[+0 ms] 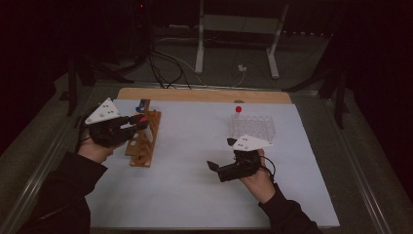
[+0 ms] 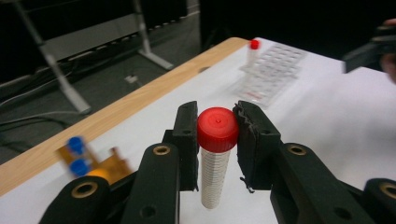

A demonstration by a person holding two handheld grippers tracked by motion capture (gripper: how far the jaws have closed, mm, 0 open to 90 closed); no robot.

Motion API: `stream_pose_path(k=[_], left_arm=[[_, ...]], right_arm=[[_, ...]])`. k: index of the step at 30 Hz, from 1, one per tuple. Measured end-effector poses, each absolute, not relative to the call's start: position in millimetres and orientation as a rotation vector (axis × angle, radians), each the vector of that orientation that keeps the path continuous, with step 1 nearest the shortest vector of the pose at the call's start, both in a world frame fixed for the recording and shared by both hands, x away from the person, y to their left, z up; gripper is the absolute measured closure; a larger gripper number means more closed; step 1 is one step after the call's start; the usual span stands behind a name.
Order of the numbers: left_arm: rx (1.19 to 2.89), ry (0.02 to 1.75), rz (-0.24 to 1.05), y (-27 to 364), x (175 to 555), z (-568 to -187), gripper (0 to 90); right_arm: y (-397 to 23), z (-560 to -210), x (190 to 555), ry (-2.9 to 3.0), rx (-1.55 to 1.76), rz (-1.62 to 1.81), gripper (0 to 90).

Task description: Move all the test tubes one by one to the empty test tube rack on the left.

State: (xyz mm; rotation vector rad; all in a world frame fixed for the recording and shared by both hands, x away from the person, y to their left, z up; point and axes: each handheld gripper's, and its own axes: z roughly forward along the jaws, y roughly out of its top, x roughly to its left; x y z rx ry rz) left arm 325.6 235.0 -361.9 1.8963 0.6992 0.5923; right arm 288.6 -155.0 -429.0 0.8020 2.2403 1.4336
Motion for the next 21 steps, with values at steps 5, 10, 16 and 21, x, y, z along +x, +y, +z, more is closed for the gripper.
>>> stream_pose_path(k=[5,10,16,21], left_arm=[[1.873,0.779,0.644,253.2,334.8,-365.5,71.9],[1.852,0.842,0.675,262.0,344.4,-379.7,71.9],[1.859,0.908,0.669,266.4,353.9,-402.7,71.9],[1.865,0.951,0.648,268.0,357.6,-419.9,71.9]], right_arm=[[-155.5,-428.7,288.5,2.239,0.795,1.432,0.0],[-156.6,-428.3,288.5,2.234,0.790,1.431,0.0],[-157.8,-428.9,288.7,2.230,0.795,1.429,0.0],[-158.2,-429.5,289.0,2.230,0.796,1.429,0.0]])
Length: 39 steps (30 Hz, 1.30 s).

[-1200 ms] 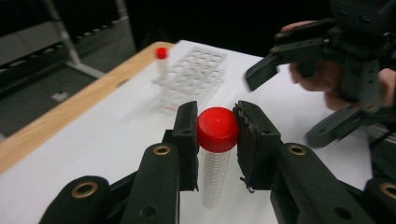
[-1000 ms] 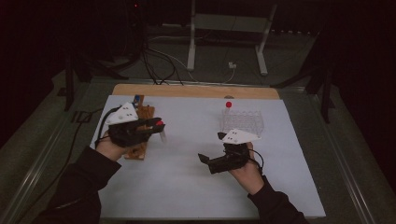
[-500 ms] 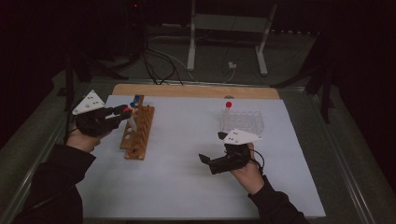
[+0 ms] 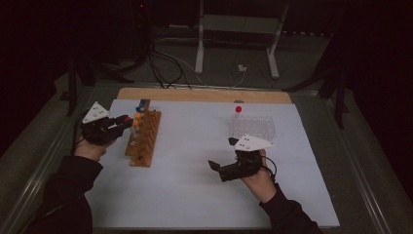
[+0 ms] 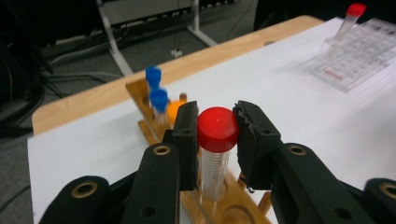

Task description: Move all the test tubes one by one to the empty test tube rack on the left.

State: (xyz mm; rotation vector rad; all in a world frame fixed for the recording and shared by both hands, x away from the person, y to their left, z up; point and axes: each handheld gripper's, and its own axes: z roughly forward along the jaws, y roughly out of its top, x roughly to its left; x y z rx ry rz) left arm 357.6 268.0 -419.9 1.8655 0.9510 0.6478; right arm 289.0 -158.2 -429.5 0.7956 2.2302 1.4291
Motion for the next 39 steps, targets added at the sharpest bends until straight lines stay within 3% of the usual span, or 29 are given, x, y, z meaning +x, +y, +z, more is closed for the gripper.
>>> stream_pose_path(k=[15,16,24,29,35,39], left_arm=[[1.924,0.991,0.635,260.8,358.9,-441.2,70.8],[1.919,0.981,0.626,261.4,357.6,-440.3,68.7],[1.908,0.919,0.647,253.6,335.0,-425.2,16.5],[1.879,0.831,0.587,238.9,317.4,-419.7,5.0],[1.872,0.744,0.487,219.4,306.8,-426.0,2.1],[1.876,0.705,0.418,207.6,303.5,-435.5,2.1]], right_arm=[[-160.6,-428.9,290.7,2.229,0.801,1.433,0.0],[-160.8,-428.5,291.0,2.230,0.801,1.431,0.0],[-174.6,-420.3,304.4,2.169,0.832,1.410,0.0],[-192.7,-416.7,326.4,2.103,0.899,1.358,0.0],[-212.5,-423.3,362.4,2.068,1.006,1.306,0.1],[-218.6,-433.6,385.5,2.025,1.085,1.253,15.7]])
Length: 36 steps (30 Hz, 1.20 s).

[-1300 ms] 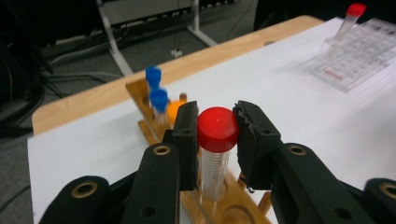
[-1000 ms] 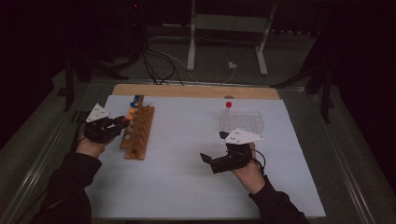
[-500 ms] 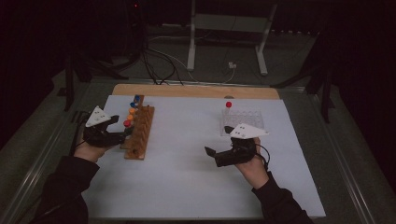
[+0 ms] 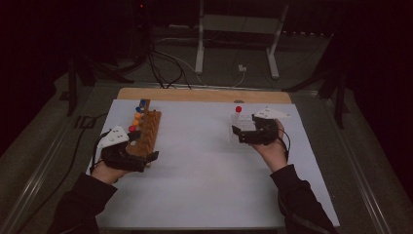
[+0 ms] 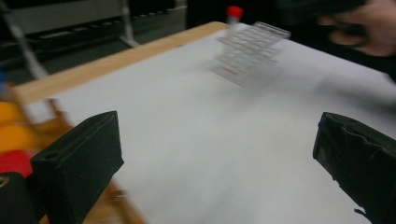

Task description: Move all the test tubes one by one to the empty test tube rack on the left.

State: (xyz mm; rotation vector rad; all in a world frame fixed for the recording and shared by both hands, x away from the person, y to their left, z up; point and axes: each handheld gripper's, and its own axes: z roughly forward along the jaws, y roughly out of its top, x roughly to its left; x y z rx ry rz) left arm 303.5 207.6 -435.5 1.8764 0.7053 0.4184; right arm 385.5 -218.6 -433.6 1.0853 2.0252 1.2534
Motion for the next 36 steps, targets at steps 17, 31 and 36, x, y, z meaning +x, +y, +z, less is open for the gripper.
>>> stream_pose_path(k=[17,31,36], left_arm=[[1.918,0.668,0.370,193.1,300.9,-442.6,2.2],[1.903,0.661,0.358,192.1,300.4,-436.5,2.2],[1.908,0.646,0.357,187.5,299.7,-432.5,2.2]], right_arm=[[-202.6,-464.8,454.2,2.076,1.288,1.082,66.9],[-201.3,-426.6,439.2,1.982,1.203,1.081,75.0],[-204.7,-398.9,419.6,1.954,1.125,1.122,75.1]])
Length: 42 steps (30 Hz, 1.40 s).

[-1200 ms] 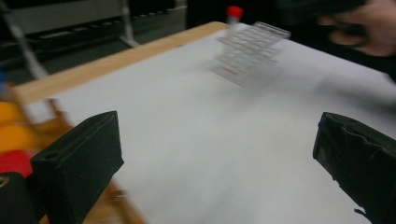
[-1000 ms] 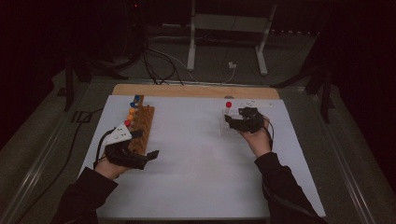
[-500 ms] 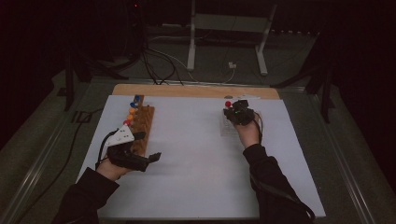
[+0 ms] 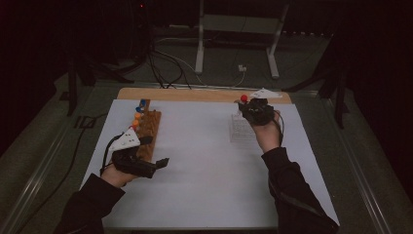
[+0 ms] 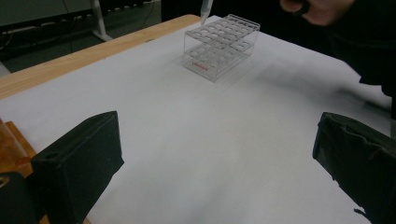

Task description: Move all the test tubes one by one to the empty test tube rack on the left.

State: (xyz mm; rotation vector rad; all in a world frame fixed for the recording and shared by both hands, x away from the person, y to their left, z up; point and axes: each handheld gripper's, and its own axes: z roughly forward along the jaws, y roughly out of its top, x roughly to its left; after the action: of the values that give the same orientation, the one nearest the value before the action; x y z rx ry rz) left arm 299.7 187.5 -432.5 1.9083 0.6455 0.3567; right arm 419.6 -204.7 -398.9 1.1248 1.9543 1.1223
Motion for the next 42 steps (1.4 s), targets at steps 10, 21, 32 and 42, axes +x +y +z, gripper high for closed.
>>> stream_pose_path(k=[10,21,32,42], left_arm=[[1.930,0.590,0.326,167.1,300.6,-422.5,2.3],[1.944,0.500,0.279,134.1,304.9,-410.9,3.6],[1.973,0.399,0.246,90.1,309.4,-411.3,16.9],[2.005,0.340,0.264,68.9,315.3,-424.3,55.0]], right_arm=[[-194.6,-392.4,370.5,2.087,0.963,1.169,75.0],[-164.9,-419.9,320.7,2.283,0.823,1.241,75.1],[-141.7,-444.1,296.3,2.418,0.744,1.251,75.1],[-139.1,-444.5,293.0,2.438,0.726,1.261,75.0]])
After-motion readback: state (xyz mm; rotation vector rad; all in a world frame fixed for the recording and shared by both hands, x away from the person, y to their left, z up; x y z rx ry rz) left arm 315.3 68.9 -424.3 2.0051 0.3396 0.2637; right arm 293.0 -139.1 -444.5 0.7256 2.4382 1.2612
